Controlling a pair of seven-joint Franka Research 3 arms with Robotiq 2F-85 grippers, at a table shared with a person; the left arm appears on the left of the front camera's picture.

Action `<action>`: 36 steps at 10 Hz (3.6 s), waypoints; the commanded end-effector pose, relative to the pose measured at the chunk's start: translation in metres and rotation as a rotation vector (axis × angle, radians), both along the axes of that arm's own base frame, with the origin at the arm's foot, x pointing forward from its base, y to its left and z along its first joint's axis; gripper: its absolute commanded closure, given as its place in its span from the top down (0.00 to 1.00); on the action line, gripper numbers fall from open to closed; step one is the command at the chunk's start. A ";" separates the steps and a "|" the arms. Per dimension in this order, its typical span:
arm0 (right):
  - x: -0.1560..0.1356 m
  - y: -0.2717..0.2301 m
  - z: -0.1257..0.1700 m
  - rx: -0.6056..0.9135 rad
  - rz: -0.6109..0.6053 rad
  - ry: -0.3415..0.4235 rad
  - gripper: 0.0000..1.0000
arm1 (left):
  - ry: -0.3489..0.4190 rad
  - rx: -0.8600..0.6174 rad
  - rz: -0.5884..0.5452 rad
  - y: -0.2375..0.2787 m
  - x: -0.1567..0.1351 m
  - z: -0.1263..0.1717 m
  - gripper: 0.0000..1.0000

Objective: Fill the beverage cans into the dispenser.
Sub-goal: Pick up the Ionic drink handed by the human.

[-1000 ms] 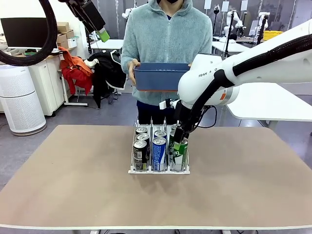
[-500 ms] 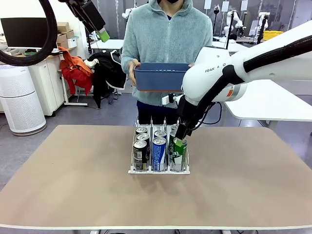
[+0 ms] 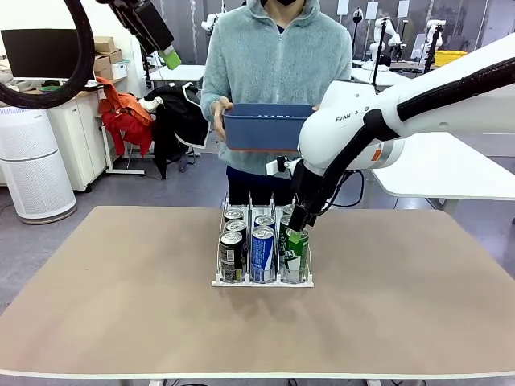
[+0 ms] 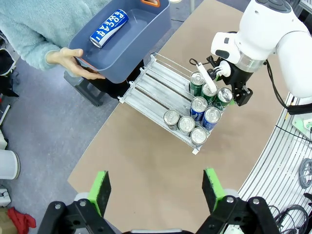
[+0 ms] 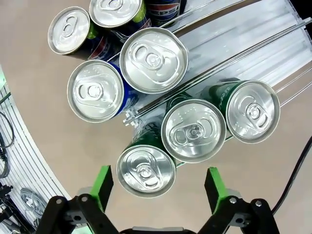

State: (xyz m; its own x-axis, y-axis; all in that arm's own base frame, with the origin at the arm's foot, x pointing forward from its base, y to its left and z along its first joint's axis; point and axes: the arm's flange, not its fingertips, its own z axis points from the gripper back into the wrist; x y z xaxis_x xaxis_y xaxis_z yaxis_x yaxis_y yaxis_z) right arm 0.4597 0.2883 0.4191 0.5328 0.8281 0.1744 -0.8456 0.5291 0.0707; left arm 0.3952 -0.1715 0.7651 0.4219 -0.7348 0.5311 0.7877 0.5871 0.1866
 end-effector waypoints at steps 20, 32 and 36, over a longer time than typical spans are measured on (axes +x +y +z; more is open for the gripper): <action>-0.081 -0.200 0.365 0.309 -0.033 -0.402 1.00 | 0.001 -0.001 0.001 0.002 -0.001 0.000 1.00; -0.097 -0.191 0.379 0.368 -0.073 -0.442 1.00 | 0.001 -0.001 0.001 0.002 -0.001 0.000 1.00; -0.097 -0.191 0.379 0.368 -0.073 -0.442 1.00 | 0.001 -0.001 0.001 0.002 -0.001 0.000 1.00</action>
State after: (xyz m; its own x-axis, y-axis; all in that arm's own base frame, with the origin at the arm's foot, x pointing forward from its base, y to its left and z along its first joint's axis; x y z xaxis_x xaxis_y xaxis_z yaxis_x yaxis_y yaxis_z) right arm 0.3637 0.0944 0.7996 0.3892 0.6462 0.6565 -0.8038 0.5863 -0.1005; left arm 0.3955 -0.1712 0.7652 0.4225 -0.7345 0.5310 0.7870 0.5879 0.1869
